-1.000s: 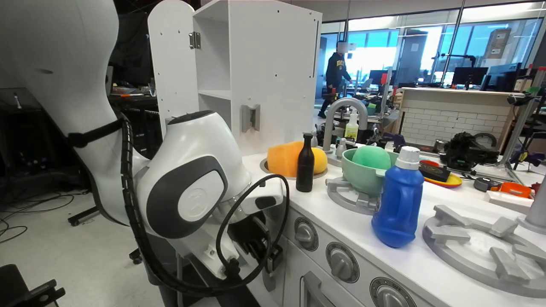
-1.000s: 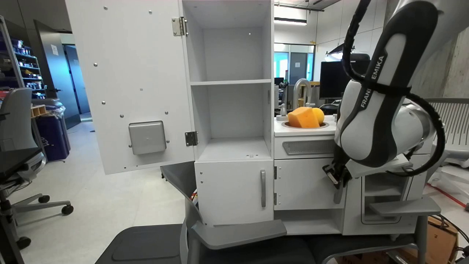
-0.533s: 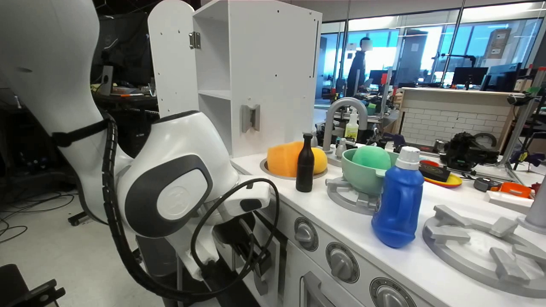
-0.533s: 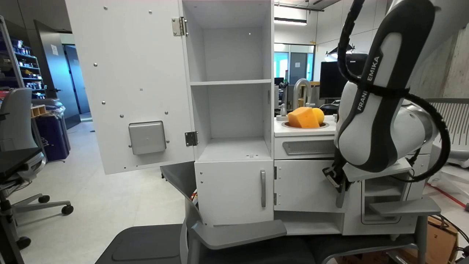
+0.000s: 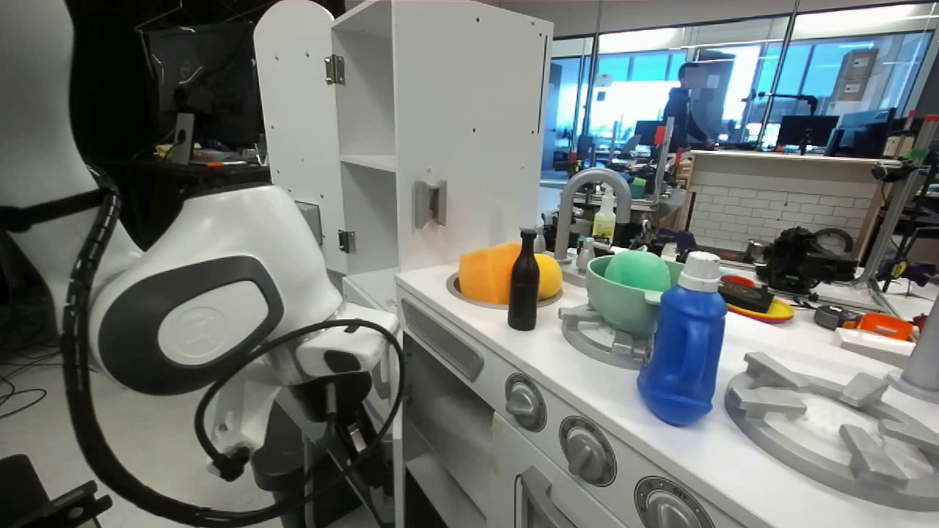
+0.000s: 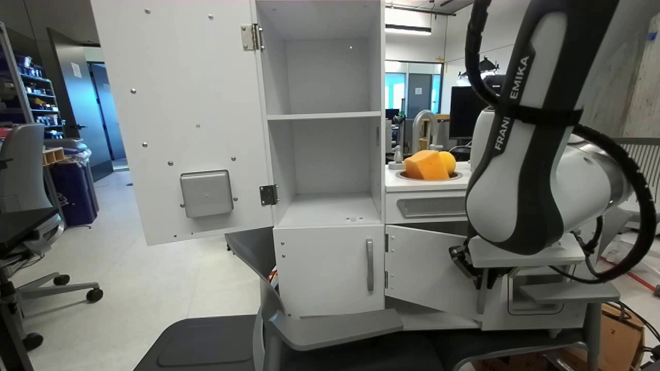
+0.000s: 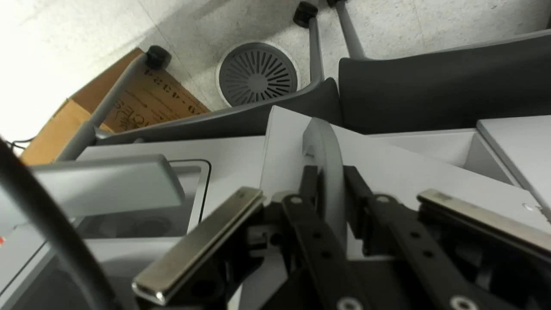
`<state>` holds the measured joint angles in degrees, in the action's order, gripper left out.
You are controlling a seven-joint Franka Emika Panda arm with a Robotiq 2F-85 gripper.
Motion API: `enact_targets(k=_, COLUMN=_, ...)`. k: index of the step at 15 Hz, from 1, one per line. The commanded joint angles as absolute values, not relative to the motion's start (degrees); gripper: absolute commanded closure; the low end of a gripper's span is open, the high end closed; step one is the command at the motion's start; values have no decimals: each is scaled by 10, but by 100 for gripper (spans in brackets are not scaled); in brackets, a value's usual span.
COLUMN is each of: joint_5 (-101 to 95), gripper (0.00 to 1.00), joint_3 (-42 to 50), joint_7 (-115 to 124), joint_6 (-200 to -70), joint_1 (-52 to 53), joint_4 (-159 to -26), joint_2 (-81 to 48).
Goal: Open the cabinet under sink, put the black bottle and blue bottle inside the cabinet underneath the sink
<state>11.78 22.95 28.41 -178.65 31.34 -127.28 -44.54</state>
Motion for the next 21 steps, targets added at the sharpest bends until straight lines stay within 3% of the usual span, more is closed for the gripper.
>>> enact_targets(k=1, joint_5=153, gripper=95, joint_3=227, joint_7=347, joint_6=-1724, joint_1=393, joint_4=-1290, joint_2=-425)
enact_targets(k=2, joint_5=152, gripper=95, joint_3=231, joint_7=376, joint_6=-1711, joint_1=412, joint_4=-1293, joint_2=-418)
enact_targets(k=3, joint_5=148, gripper=56, joint_3=229, joint_7=405, joint_6=-1699, joint_1=425, joint_4=-1295, joint_2=-412)
enact_targets(k=5, joint_5=127, gripper=49, joint_3=215, joint_7=433, joint_6=-1662, joint_1=440, joint_4=-1294, joint_2=-398)
enact_targets(k=11, joint_5=53, gripper=4, joint_3=150, joint_7=454, joint_6=-1551, joint_1=486, joint_4=-1279, joint_2=-345)
enact_targets(k=15, joint_5=-61, gripper=0, joint_3=148, joint_7=443, joint_6=-1432, joint_1=501, joint_4=-1311, joint_2=-234)
enact_targets(k=21, joint_5=-230, gripper=0, joint_3=107, joint_7=433, joint_6=-1252, joint_1=406, joint_4=-1317, joint_2=-68)
